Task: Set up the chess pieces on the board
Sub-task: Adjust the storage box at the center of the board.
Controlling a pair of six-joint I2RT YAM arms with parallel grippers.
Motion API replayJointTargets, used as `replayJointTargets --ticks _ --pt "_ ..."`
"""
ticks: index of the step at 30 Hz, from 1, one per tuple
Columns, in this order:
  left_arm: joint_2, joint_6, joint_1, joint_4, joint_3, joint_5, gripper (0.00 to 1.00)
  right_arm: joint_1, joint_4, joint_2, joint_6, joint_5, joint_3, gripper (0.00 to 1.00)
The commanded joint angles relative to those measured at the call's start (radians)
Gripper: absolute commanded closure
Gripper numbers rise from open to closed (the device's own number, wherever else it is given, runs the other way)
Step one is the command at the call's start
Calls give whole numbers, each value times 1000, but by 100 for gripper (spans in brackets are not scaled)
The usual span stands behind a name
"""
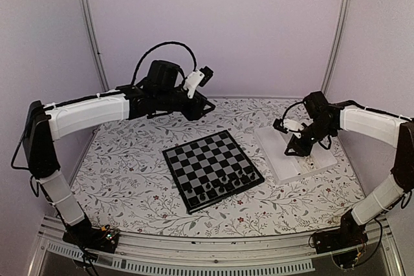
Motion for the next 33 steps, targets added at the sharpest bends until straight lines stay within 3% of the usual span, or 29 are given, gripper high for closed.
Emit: replayJointTargets --ticks 1,18,25,33 --pt "72 26 -53 -61 80 18 54 -29 21 -15 -125 10 -130 65" --pt "137 -39 -86 -137 152 -34 55 14 60 111 -350 -26 -211 61" --pt "162 -42 -86 -151 179 -58 55 99 196 166 -239 -35 -167 62" --pt "180 -51 -86 -169 196 -55 55 62 231 306 -116 -17 -22 69"
